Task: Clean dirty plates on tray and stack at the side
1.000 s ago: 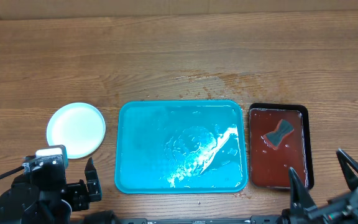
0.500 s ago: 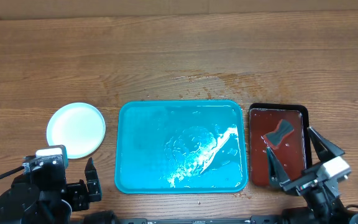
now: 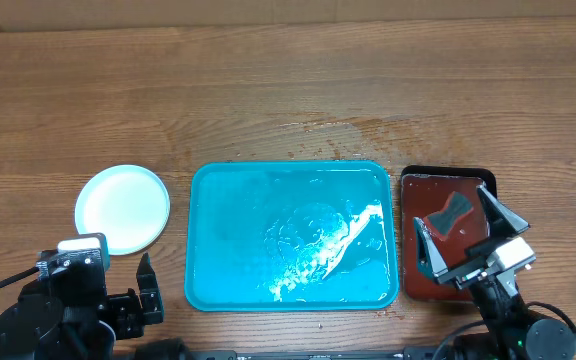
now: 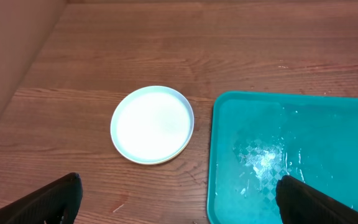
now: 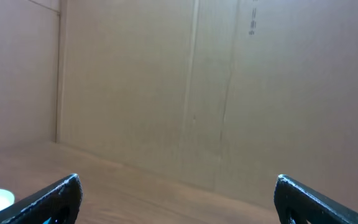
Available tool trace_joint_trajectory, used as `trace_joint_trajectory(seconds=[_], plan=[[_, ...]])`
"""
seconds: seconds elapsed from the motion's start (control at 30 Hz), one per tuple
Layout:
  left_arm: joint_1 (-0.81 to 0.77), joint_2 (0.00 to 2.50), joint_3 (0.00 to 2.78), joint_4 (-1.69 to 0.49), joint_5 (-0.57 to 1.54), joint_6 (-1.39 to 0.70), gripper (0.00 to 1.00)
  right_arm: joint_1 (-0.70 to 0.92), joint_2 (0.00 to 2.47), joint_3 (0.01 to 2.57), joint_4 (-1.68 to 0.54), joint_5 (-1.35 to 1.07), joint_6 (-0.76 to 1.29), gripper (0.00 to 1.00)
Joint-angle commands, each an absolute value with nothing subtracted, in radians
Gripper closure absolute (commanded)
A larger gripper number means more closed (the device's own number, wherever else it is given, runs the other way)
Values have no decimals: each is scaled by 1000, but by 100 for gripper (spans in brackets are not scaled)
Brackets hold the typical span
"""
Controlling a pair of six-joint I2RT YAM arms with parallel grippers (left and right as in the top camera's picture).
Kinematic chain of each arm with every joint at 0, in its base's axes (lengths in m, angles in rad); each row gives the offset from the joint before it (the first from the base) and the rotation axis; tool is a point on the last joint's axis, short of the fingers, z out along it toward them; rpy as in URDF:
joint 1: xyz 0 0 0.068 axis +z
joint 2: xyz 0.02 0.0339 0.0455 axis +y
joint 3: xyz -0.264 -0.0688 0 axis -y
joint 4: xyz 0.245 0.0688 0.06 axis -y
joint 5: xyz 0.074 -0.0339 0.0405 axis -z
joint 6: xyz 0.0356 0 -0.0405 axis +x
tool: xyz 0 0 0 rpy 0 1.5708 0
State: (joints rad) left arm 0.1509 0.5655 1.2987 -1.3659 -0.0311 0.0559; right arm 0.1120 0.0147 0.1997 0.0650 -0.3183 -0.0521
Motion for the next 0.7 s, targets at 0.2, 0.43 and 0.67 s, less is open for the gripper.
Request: trace_joint_trajectory(seconds=[0.2,0.43,0.67], plan=[[150,562,1309,-1365,-33,72,0,118,4,33,293,-323,-49,0],[150,562,1309,-1365,-33,72,0,118,3,7,278,-281,-50,0],[150,562,1309,-1365,-33,72,0,98,3,8,62,-253,-1,0]])
